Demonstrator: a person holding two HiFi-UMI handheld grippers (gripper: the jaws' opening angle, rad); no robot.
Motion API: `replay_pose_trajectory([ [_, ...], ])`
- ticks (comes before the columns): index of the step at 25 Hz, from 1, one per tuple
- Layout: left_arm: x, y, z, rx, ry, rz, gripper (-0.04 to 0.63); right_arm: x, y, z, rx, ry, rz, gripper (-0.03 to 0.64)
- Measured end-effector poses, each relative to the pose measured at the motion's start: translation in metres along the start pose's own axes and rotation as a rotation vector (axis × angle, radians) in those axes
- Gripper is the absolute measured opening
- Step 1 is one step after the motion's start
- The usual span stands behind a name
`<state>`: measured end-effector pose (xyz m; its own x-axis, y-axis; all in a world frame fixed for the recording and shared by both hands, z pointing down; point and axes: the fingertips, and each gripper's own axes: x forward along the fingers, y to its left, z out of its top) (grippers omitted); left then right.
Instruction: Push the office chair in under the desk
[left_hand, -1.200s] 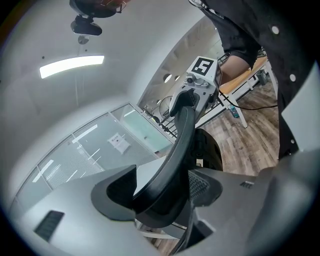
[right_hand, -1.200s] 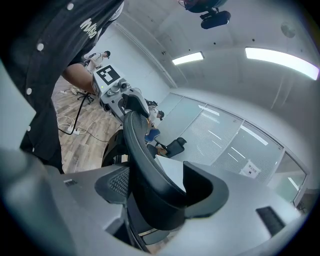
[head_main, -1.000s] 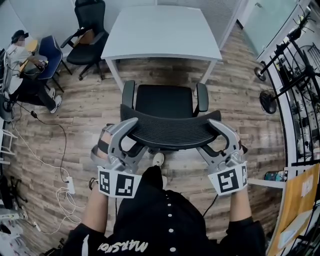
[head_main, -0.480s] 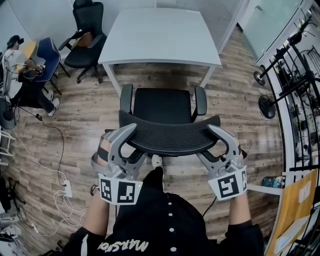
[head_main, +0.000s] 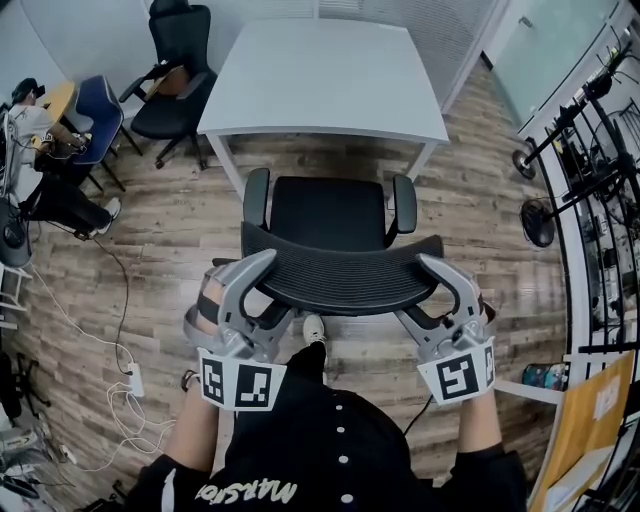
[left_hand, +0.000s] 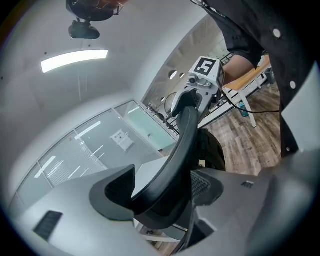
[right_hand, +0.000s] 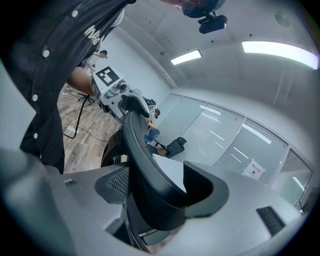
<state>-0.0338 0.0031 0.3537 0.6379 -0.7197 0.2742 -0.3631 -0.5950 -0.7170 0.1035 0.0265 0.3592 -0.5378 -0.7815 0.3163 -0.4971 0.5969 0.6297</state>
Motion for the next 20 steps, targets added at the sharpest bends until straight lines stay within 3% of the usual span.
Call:
replay_pose_trajectory([
  [20,0.061,0.034,-0.012,-0.004,0.003,0.008,0.302,0.045,-0.051,-0.026,-0.004,-0.007,-0.001,0.307],
])
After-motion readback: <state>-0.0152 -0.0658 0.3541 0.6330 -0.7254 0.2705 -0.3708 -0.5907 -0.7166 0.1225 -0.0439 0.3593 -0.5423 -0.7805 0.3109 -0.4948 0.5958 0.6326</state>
